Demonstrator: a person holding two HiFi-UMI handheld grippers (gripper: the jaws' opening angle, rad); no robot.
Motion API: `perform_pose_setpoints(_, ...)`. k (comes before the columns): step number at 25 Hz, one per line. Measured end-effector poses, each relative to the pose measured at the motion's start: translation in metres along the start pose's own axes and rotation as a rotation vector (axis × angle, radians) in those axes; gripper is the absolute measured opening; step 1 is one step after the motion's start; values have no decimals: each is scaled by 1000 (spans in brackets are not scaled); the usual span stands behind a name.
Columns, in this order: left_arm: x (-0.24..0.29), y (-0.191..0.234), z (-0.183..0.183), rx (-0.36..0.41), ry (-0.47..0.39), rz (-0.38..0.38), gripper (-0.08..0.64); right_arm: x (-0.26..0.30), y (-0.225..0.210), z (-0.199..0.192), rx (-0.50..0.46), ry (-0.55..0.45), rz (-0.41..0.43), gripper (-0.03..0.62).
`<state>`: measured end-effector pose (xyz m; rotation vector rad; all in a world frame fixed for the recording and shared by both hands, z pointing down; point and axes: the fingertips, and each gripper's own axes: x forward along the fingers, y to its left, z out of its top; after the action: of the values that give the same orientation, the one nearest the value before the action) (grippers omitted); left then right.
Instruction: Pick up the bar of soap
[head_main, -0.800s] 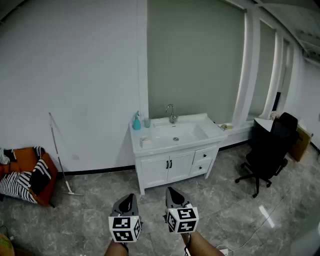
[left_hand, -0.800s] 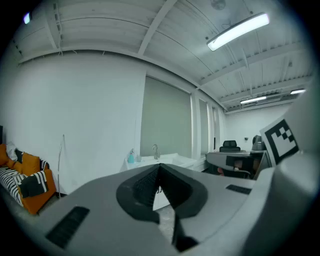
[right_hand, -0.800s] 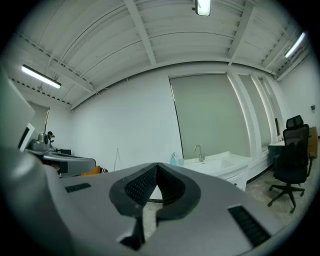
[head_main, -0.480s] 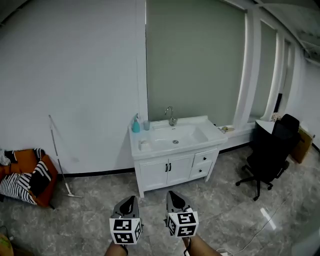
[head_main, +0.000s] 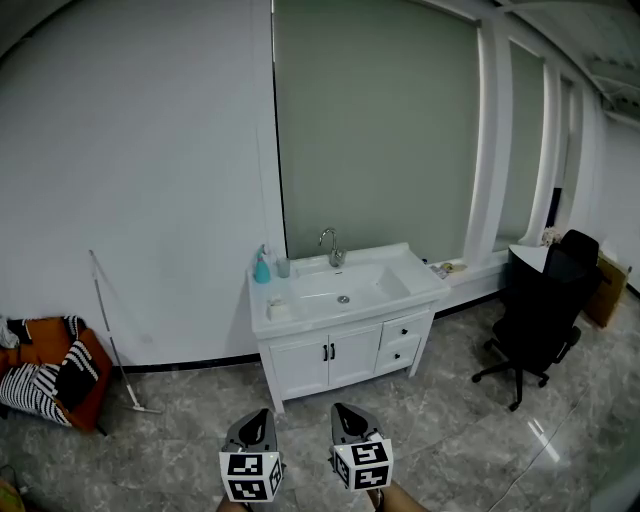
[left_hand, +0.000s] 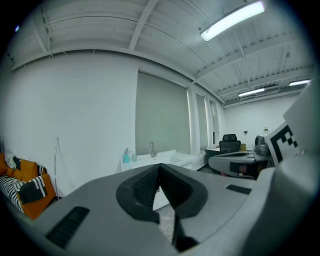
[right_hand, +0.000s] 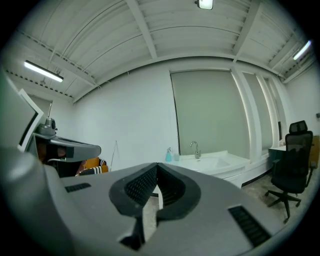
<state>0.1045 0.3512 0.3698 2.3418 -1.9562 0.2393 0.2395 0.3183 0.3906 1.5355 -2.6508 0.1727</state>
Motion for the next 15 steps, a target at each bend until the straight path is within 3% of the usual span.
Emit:
perform_pose_setpoints(9, 35, -23, -7, -2, 15, 59, 8, 13, -41, -28, -18, 50, 60, 5)
perform_pose_setpoints(15, 60, -36, -21, 4, 60, 71, 8, 24, -71, -41, 26, 85, 66, 5)
